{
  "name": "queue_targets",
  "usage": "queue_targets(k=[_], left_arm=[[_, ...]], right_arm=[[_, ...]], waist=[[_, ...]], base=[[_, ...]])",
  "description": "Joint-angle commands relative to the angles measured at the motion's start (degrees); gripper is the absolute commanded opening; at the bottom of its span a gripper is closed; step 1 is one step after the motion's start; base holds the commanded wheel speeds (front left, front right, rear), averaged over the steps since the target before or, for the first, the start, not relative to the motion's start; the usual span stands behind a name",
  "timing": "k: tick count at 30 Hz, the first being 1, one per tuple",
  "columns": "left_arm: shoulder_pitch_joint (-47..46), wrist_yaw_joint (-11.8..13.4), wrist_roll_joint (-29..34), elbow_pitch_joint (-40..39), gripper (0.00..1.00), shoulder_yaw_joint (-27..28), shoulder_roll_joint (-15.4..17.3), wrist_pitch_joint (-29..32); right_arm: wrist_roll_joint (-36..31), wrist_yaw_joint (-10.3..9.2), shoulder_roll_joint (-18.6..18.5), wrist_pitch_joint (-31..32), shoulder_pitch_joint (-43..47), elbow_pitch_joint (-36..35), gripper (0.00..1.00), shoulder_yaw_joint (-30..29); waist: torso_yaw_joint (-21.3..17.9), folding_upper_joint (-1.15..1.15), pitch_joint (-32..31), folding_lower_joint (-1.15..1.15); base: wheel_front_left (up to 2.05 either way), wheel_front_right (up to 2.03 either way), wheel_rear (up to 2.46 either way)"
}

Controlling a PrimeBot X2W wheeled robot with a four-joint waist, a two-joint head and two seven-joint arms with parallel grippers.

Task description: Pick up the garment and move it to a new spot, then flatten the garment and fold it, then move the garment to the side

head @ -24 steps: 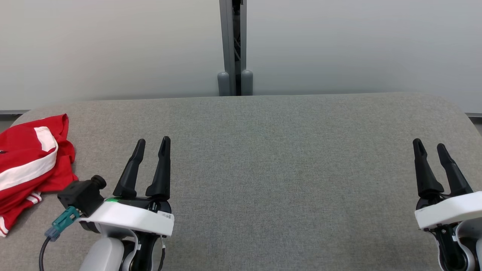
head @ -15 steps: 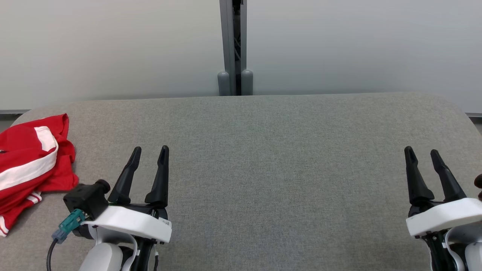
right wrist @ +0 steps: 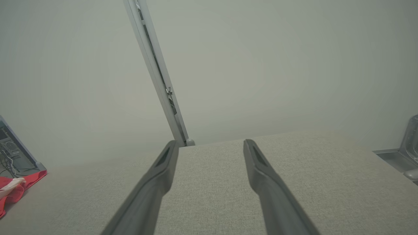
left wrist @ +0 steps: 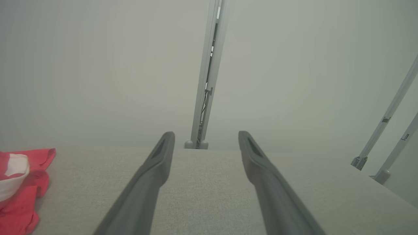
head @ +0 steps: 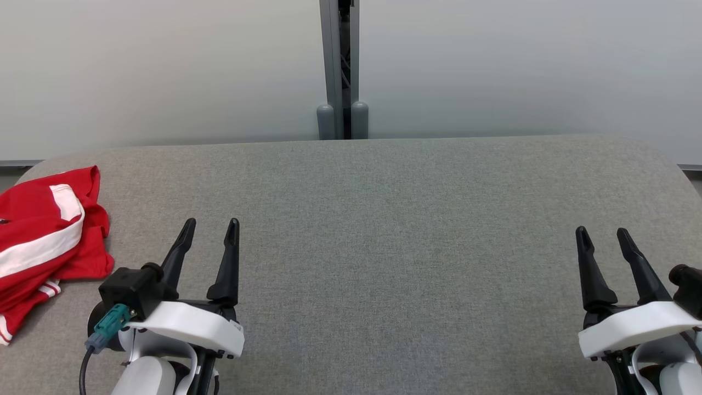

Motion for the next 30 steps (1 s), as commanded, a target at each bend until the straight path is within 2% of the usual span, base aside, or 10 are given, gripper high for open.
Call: queue_targets(k=[1,17,30], left_arm=[[0.3,0.5,1.6,-0.5,1.0,0.3,0.6,0.2],[1.8,2.7,7.6,-1.3,1.0,1.1,1.4,2.3],[2.9,3.7,11.4,-1.3,1.0,1.2,1.7,3.5]], right_arm=[[-1.7,0.23,-0.3,-0.6,0.3,-0.1,1.0,0.2],[-8.2,0.25,0.8,-2.2,1.3,-0.4,1.0,0.4],[-9.9,0.27,1.4,-2.7,2.1,-0.5,1.0,-0.1]], waist=[[0.0,0.0,0.0,0.0],[0.1,0.0,-0.4,0.0],[0.1,0.0,-0.3,0.0]], base=[[0.0,0.0,0.0],[0.0,0.0,0.0],[0.0,0.0,0.0]])
